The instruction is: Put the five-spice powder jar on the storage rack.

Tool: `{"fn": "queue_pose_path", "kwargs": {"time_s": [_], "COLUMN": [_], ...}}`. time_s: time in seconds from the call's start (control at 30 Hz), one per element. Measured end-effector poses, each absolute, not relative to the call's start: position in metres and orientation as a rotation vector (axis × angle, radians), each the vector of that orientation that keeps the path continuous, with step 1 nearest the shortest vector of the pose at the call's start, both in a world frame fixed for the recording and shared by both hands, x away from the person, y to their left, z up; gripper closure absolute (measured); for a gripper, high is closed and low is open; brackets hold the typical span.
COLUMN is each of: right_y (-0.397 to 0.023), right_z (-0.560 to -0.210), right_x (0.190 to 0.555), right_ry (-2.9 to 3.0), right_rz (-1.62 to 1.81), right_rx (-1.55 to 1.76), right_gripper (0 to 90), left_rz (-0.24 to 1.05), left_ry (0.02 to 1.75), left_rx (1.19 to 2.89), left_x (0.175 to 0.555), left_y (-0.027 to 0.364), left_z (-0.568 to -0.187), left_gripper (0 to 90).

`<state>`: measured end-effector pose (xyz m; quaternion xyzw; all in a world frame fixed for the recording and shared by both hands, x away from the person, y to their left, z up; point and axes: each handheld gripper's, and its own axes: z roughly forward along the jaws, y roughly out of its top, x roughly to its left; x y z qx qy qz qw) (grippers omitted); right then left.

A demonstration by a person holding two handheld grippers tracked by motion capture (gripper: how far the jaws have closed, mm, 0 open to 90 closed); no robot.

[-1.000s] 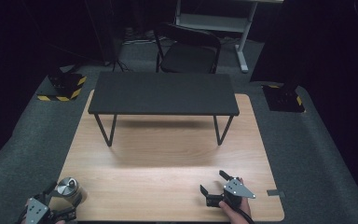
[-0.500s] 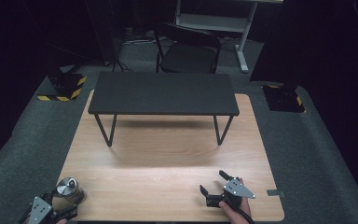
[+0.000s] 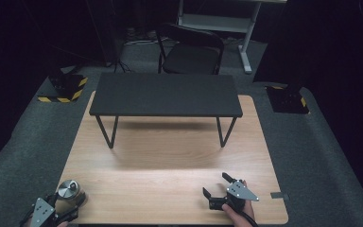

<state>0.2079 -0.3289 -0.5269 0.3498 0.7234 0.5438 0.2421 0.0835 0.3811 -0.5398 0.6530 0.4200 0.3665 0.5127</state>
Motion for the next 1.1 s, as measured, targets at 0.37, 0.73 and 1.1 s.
{"fn": "queue_pose_path", "kwargs": {"time_s": [0.37,0.73,1.1], "right_y": [-0.329,-0.329,-0.329], "right_z": [-0.527,-0.527,-0.527], "right_x": [0.208,0.208,0.208], "right_ry": [1.977,1.975,1.973], "right_rz": [1.489,1.491,1.49], "right_rx": [0.958,0.961,0.96], "right_gripper": [0.4,0.4,0.4], "left_rz": [0.854,0.819,0.83], "left_ry": [0.988,1.011,1.012], "left_rx": [1.61,1.541,1.492], "left_x": [0.088,0.085,0.09], "left_y": [0.384,0.383,0.366], "left_z": [-0.53,-0.522,-0.502], "left_gripper": [30.7,30.7,30.7]}}
